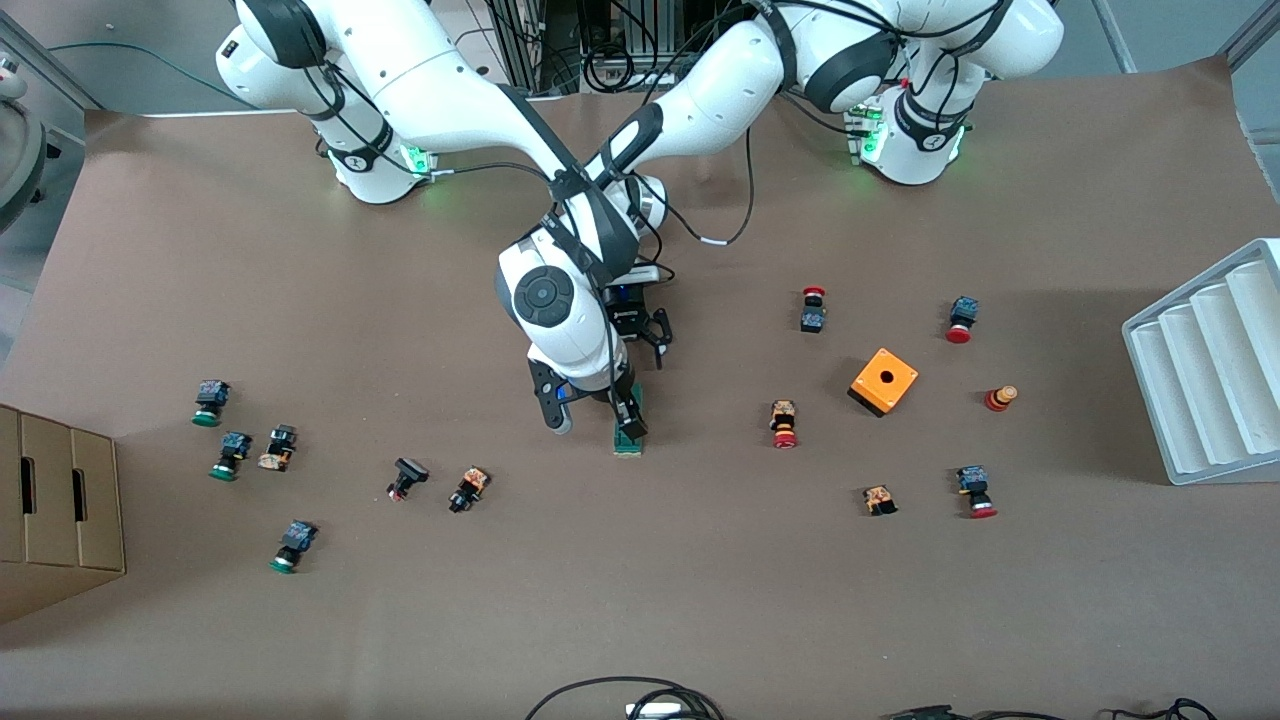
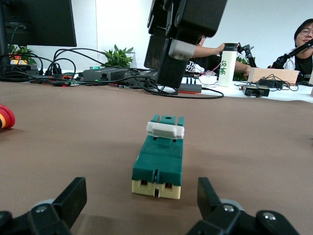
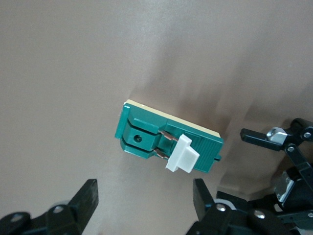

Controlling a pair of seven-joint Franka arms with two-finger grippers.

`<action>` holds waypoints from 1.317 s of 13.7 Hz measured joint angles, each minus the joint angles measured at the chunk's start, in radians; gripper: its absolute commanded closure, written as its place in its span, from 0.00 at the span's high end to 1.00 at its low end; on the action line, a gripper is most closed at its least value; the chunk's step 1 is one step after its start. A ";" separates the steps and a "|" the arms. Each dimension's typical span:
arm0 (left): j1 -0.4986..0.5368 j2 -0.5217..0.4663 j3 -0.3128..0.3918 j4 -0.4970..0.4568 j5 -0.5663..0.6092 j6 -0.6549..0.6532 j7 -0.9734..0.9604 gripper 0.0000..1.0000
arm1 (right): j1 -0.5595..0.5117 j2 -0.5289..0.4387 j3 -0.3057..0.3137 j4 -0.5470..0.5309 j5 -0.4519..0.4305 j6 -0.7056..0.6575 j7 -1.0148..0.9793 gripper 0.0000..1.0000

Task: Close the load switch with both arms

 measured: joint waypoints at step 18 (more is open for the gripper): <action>0.008 0.034 -0.002 0.055 0.046 0.030 0.001 0.93 | 0.005 0.010 0.000 0.000 0.000 0.012 0.020 0.87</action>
